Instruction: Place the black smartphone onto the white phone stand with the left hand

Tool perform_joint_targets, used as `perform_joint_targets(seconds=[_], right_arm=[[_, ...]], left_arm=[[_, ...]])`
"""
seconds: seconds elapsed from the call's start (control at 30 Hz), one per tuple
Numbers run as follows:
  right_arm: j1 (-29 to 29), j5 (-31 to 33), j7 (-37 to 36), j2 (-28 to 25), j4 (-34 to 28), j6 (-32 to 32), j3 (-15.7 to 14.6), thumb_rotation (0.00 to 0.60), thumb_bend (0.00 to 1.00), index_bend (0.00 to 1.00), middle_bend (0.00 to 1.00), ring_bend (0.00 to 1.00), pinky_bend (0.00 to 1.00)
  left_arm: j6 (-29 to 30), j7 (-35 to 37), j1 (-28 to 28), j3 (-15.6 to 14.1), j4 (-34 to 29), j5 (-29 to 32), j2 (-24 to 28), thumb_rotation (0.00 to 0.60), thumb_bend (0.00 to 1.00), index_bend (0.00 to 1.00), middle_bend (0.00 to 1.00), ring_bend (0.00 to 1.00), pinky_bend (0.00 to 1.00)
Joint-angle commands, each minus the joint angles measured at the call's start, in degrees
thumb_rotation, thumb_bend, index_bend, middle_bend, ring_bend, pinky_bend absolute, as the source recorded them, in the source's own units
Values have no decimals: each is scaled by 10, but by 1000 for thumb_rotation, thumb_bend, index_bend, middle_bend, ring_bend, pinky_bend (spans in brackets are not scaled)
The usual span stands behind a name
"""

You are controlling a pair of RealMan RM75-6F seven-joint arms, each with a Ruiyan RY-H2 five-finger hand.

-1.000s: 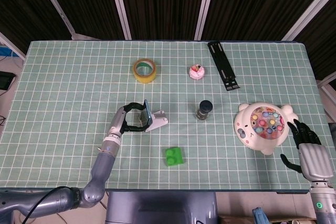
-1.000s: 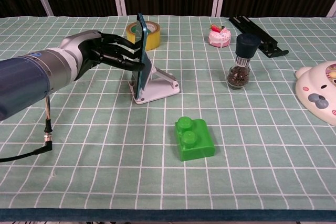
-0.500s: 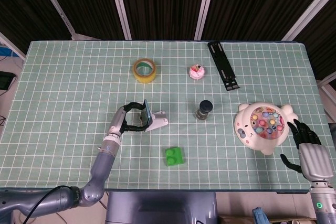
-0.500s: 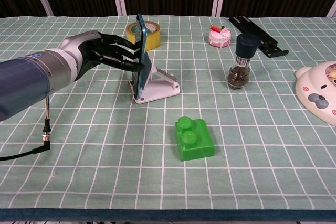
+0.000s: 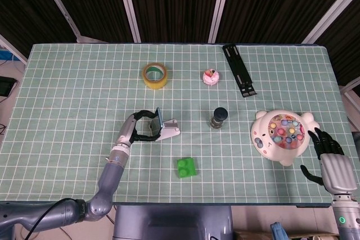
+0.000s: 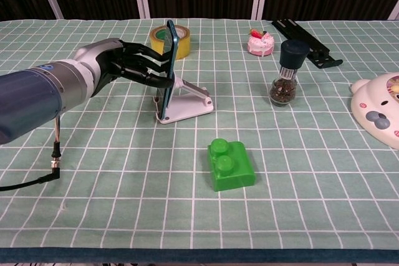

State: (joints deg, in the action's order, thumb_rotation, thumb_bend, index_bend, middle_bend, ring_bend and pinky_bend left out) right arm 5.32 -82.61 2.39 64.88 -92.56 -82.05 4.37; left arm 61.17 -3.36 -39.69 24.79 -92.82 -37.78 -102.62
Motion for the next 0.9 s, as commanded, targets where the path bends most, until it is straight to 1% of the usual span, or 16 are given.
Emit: perform_joint_targets(seconds=[0.03,0.23,0.37,0.73,0.9], right_arm=[[0,0,0,0,0,0,0,600,363,60,0,0,152],[0,0,0,0,0,0,0,600,363,60,0,0,151],[0,0,-1,0,1,0,0,600,363,60,0,0,151],[0,-1,-1,0,1,0,0,600,363,60,0,0,151],[0,-1,-1,0,1,0,0,600,363,60,0,0,151]], left_arm=[[1,-3,-1,-3,0,-4,1,600,213,466,526,110,11],[1,-4,-2,-4,0,-4,0,600,208,384,447,78,2],[1,-4,-3,-4,0,-4,0,600,208,347,403,64,0],[2,-3,-4,-1,1,-4,2,600,208,306,355,49,0],[0,-3,-4,-3,2,-3,3,600,208,284,316,29,0]])
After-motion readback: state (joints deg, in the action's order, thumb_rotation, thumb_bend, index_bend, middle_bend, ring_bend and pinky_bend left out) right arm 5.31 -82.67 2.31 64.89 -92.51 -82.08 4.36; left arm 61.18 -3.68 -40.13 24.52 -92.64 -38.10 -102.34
